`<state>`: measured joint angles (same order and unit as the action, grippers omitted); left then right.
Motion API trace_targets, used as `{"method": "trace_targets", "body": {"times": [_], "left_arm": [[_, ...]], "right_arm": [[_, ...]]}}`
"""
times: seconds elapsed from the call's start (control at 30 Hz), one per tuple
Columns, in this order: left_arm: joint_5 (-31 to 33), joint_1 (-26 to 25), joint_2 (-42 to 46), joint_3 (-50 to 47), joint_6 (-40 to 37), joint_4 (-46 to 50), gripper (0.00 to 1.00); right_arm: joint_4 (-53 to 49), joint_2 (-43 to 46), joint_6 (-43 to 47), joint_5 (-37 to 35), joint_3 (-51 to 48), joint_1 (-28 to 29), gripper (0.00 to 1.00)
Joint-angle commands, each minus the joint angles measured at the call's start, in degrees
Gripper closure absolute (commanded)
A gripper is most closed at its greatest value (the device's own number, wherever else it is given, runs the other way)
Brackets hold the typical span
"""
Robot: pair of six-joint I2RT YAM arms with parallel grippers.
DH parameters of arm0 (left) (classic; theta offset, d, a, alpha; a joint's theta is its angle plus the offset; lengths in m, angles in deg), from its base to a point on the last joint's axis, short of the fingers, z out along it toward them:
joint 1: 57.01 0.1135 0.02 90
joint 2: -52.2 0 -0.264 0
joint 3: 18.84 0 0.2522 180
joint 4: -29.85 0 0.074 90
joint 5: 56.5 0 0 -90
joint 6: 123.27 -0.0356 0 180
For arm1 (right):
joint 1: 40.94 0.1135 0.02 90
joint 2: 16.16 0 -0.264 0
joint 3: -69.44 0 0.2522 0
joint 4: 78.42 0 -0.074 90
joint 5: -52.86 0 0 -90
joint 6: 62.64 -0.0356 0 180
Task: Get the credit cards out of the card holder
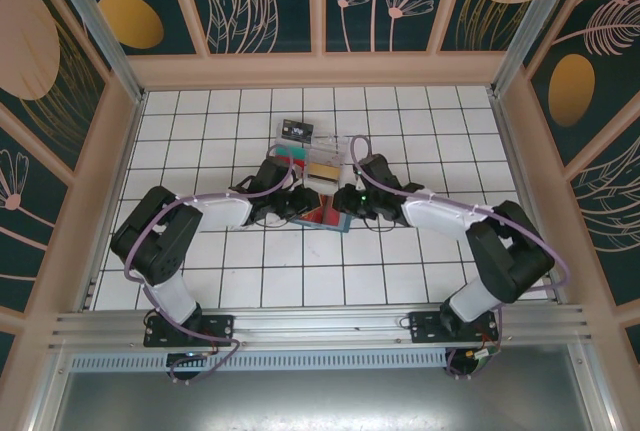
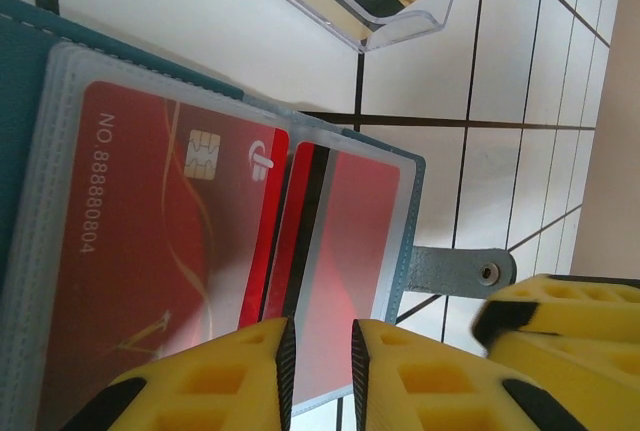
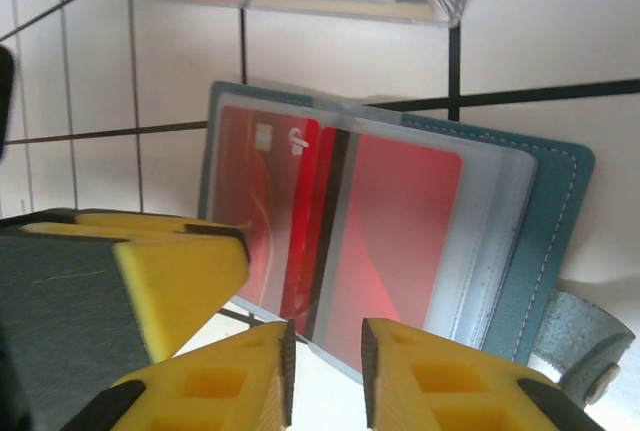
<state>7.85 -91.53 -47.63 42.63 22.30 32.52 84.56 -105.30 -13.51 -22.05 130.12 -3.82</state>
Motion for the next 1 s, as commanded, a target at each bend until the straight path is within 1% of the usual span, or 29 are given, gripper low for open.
{"method": "trace_targets", "body": {"times": [0.0, 0.03, 0.07, 0.13, 0.23, 0.47, 0.63, 0.8, 0.97], "left_arm": [[-0.46, 0.01, -1.66, 2.12, -0.76, 1.02, 0.75], [-1.23, -0.06, -2.20, 2.08, -0.41, -0.04, 0.75], [-3.38, -0.04, -3.11, 2.05, 0.33, -1.46, 0.75], [-4.05, -0.10, -4.16, 2.39, 0.79, -2.03, 0.74], [-1.81, -0.09, -4.87, 3.90, -0.71, 1.20, 0.75], [-0.11, -0.11, -6.65, 4.15, -1.75, 3.87, 0.75], [-1.45, -0.09, -7.04, 4.14, -2.43, 3.98, 0.73], [0.08, 0.00, -6.10, 5.51, -4.91, 7.70, 0.72], [3.48, 0.07, -4.29, 6.69, -7.40, 12.09, 0.71]], "right_arm": [[-1.63, -2.49, -1.48, 0.55, 2.28, 0.16, 0.74], [-1.86, -3.26, -1.39, 0.55, 2.43, 0.06, 0.74], [-1.90, -4.10, -1.29, 0.68, 2.56, -0.24, 0.74], [-2.08, -5.50, -1.13, 0.68, 2.65, -0.57, 0.74], [-1.95, -6.92, -0.65, 0.99, 2.40, -1.00, 0.75], [-2.53, -10.87, 0.08, 2.75, 2.70, -1.20, 0.76], [-2.77, -11.62, 0.63, 2.44, 2.04, -1.62, 0.77], [-3.56, -12.94, 0.85, 2.14, 1.51, -2.05, 0.77], [-4.84, -13.51, 1.31, 0.93, 1.16, -2.39, 0.78]]}}
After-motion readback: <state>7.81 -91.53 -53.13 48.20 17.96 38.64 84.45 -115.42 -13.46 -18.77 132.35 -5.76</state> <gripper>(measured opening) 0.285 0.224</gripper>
